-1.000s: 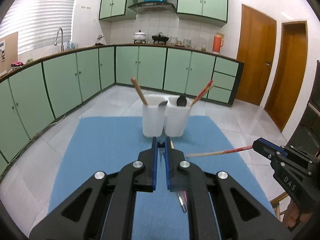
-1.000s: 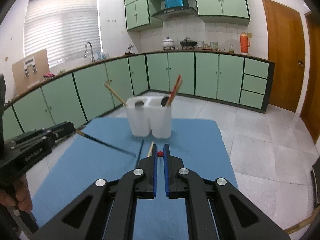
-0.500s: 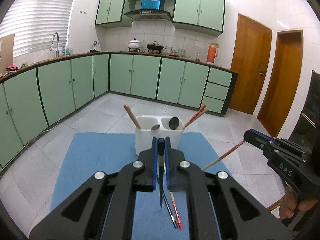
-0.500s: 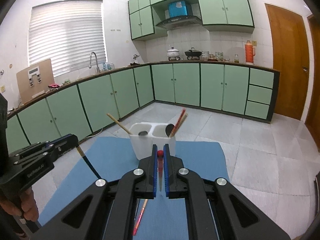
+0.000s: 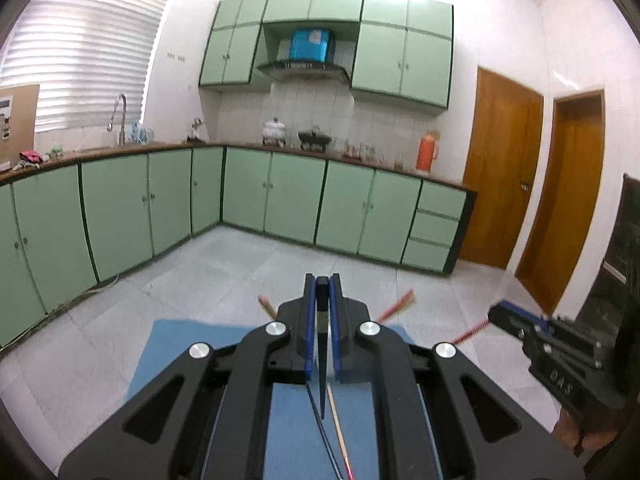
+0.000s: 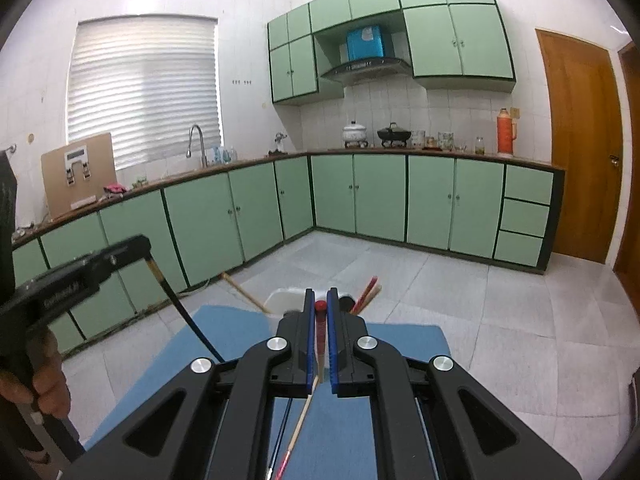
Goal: Organize utensils
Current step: 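Lift the black chopstick with the left tool while the right tool carries the red-patterned chopstick to the holder, then drop the black chopstick into the holder with the left tool while the right tool drops the red-patterned chopstick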
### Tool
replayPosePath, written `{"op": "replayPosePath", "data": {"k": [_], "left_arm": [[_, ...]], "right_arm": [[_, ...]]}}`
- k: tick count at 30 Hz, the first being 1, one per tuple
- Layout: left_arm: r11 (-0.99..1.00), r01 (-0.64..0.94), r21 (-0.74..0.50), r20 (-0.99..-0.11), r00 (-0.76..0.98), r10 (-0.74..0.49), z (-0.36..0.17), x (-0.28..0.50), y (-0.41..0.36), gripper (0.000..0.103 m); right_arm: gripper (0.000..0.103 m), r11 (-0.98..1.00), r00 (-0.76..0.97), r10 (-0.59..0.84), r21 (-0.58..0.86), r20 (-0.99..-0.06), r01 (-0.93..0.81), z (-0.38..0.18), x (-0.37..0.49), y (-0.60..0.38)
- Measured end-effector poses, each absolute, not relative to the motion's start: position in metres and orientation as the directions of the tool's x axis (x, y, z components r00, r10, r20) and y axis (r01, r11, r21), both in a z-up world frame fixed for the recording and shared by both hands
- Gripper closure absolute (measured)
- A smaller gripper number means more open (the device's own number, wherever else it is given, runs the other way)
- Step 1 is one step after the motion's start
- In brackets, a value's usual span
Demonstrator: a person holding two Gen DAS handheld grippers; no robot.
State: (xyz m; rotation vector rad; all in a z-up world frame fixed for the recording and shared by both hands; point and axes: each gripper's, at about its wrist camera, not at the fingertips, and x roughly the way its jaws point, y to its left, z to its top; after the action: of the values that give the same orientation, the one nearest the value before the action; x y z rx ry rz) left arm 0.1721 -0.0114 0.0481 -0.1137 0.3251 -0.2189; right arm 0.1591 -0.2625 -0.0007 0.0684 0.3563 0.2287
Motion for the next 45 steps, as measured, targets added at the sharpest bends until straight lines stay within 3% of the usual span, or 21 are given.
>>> {"op": "replayPosePath", "data": {"k": [13, 23, 35, 45], "left_arm": [[0.973, 0.161, -0.167, -0.158, 0.969, -0.188, 0.102, 0.216, -0.017, 0.097], [0.977, 0.124, -0.172, -0.128, 0.981, -0.147, 0.105, 0.269, -0.017, 0.097], [0.981, 0.102, -0.162, -0.265, 0.954, -0.143, 0.038, 0.332, -0.019, 0.097], [0.987, 0.111, -0.116, -0.33, 0.933, -0.143, 0.002, 0.343, -0.021, 0.097]], "right_arm": [[0.097, 0.971, 0.941, 0.234, 0.104, -0.245, -0.215, 0.043, 0.199, -0.264], [0.097, 0.974, 0.938, 0.226, 0.083, -0.264, -0.212, 0.043, 0.248, -0.257], [0.097, 0.977, 0.902, 0.211, 0.07, -0.378, -0.199, -0.003, 0.302, -0.246], [0.097, 0.976, 0.875, 0.213, 0.046, -0.434, -0.215, -0.029, 0.319, -0.233]]}}
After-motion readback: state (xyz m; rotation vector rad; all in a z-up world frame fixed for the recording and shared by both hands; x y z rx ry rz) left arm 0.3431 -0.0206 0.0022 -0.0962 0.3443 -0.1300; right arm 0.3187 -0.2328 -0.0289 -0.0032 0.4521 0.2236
